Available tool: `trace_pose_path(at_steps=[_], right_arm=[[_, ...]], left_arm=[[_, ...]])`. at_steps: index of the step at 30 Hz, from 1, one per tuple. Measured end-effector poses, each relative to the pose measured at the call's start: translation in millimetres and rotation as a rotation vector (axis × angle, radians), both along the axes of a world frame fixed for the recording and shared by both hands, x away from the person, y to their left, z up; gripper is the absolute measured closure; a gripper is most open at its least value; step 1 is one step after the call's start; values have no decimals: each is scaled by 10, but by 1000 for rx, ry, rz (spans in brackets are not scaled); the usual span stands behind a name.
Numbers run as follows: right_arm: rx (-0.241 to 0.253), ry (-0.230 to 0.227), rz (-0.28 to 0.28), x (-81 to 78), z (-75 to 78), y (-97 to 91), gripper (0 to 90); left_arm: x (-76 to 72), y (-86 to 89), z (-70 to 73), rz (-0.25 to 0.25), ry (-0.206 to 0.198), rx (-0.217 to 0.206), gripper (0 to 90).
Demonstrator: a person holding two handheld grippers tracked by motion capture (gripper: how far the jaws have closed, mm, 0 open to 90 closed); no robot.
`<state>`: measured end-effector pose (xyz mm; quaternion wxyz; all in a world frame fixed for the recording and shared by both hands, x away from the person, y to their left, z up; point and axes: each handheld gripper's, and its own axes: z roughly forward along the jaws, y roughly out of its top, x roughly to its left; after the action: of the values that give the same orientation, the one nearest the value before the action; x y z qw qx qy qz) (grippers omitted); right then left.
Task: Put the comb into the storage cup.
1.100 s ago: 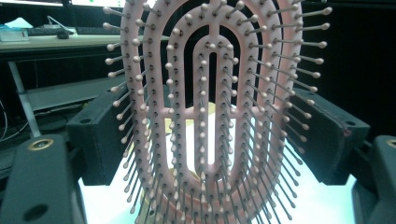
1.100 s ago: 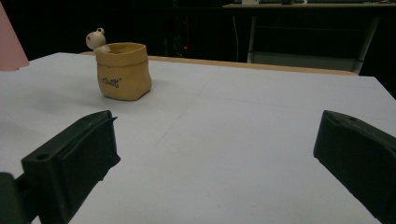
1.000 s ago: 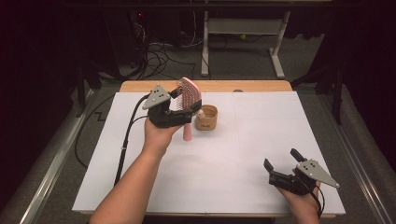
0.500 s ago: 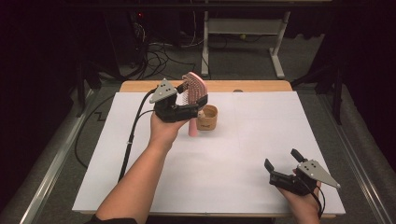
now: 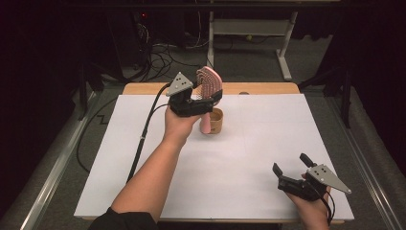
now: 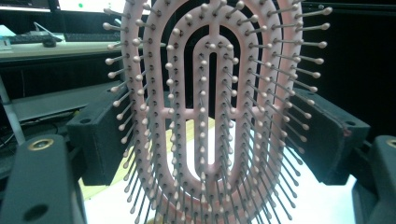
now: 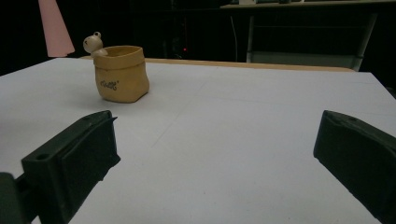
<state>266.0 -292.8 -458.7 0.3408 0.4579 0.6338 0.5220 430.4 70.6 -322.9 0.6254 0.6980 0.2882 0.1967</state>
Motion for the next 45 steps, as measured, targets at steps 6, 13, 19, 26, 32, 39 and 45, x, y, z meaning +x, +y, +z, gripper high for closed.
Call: trace_pose_path(at_steps=[6, 13, 19, 26, 32, 39, 45], right_arm=[[3, 1, 2, -2, -3, -1, 3], [7, 2, 2, -4, -6, -12, 2], [13, 1, -3, -5, -9, -22, 3], [20, 7, -4, -6, -16, -29, 2], [20, 9, -6, -8, -22, -30, 2], [20, 13, -10, -5, -29, -39, 2], [21, 11, -15, -14, -28, -40, 2]], left_arm=[[83, -86, 26, 0, -4, 3, 200], [170, -172, 67, 6, -13, 7, 200], [267, -210, 79, 16, -12, 9, 200], [374, -282, 66, 20, -13, 12, 200], [446, -284, 37, 32, -11, 3, 200], [489, -317, -9, 41, -21, 11, 200], [518, -338, -36, 38, -18, 13, 200]])
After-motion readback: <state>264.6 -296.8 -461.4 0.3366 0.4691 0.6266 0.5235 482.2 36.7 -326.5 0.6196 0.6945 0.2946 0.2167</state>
